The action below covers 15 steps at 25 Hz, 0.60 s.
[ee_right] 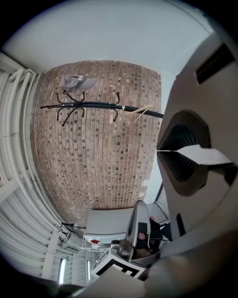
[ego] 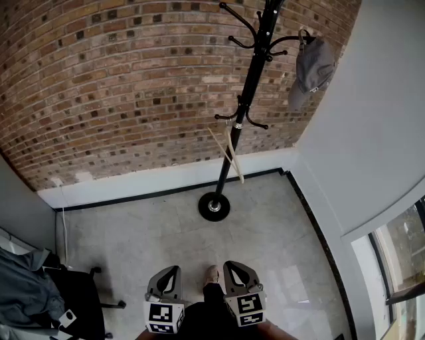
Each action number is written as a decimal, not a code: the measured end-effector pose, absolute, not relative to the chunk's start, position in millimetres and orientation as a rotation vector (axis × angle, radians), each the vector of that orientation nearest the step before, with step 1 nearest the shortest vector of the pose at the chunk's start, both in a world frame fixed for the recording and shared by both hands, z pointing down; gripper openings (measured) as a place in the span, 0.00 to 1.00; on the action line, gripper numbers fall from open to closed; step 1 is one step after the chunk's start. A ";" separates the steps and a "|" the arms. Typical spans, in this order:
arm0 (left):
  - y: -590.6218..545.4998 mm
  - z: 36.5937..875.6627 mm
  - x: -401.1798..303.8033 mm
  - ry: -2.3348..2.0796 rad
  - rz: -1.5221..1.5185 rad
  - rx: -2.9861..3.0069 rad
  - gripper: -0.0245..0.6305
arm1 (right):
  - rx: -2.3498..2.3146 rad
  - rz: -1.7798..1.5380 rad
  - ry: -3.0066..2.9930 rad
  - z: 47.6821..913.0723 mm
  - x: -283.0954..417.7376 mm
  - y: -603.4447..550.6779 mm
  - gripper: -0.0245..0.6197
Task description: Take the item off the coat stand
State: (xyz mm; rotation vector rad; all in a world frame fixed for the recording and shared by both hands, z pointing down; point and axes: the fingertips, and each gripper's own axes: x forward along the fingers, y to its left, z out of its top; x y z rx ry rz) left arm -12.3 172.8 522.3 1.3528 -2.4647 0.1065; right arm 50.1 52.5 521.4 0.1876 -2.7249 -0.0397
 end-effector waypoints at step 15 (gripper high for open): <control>-28.7 486.1 -135.4 -2.452 0.181 1.453 0.09 | 0.375 -0.128 -2.801 475.7 -69.3 -162.0 0.06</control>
